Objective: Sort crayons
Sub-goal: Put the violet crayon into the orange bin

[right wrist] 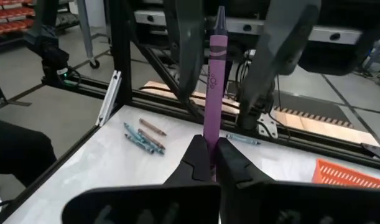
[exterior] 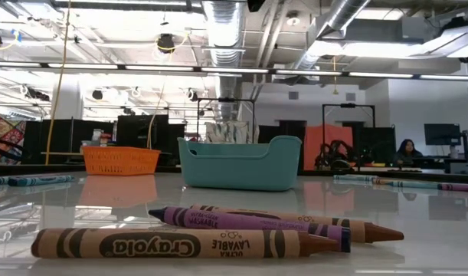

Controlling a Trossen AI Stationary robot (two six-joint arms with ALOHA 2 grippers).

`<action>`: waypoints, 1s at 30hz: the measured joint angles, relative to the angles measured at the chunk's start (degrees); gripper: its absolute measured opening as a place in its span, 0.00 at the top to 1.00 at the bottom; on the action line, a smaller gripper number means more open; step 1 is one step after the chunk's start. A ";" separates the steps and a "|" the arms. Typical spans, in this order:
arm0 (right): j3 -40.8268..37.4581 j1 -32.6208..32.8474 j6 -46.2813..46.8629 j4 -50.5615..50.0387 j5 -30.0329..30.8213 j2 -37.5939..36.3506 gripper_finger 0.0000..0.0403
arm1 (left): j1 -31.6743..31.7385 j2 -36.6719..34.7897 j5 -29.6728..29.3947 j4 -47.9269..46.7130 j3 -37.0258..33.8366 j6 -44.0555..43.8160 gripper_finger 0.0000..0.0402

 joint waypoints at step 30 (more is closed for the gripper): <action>0.00 -0.02 -0.35 0.83 0.03 -0.02 1.00 | 0.00 0.05 1.18 3.72 0.00 4.28 0.99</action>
